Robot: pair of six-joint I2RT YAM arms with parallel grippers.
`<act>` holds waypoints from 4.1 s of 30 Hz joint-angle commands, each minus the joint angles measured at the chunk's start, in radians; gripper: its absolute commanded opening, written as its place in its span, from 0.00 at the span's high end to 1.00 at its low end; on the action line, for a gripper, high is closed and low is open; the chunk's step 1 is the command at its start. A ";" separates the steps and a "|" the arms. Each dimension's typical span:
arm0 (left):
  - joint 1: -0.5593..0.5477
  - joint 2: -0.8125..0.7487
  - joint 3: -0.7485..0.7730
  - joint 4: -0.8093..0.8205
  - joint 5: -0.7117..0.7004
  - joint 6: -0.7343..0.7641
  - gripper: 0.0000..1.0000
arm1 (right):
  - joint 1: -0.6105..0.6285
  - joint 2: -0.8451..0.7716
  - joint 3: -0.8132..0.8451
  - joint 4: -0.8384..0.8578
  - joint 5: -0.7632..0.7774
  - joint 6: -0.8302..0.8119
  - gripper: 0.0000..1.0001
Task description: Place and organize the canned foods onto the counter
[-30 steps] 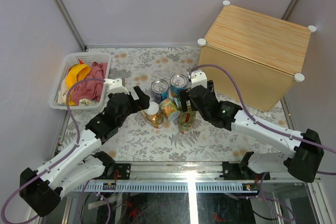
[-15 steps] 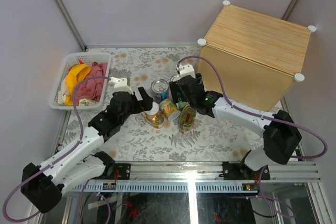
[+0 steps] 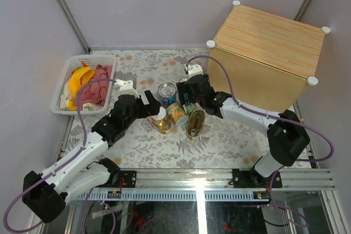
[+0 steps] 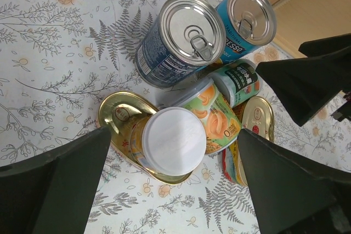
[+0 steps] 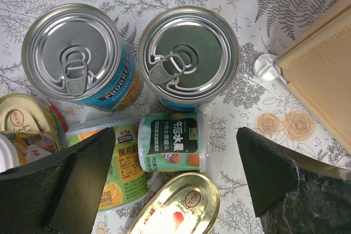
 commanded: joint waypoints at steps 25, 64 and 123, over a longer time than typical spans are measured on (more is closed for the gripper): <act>0.058 0.031 0.015 0.043 0.038 0.004 0.00 | -0.100 0.188 0.094 0.186 -0.131 -0.095 0.01; 0.085 -0.027 -0.058 0.113 0.123 0.025 0.00 | -0.123 0.265 0.061 0.362 -0.208 -0.135 0.93; 0.086 -0.072 -0.112 0.132 0.194 -0.004 0.00 | 0.013 0.048 1.015 -0.359 0.094 -0.366 1.00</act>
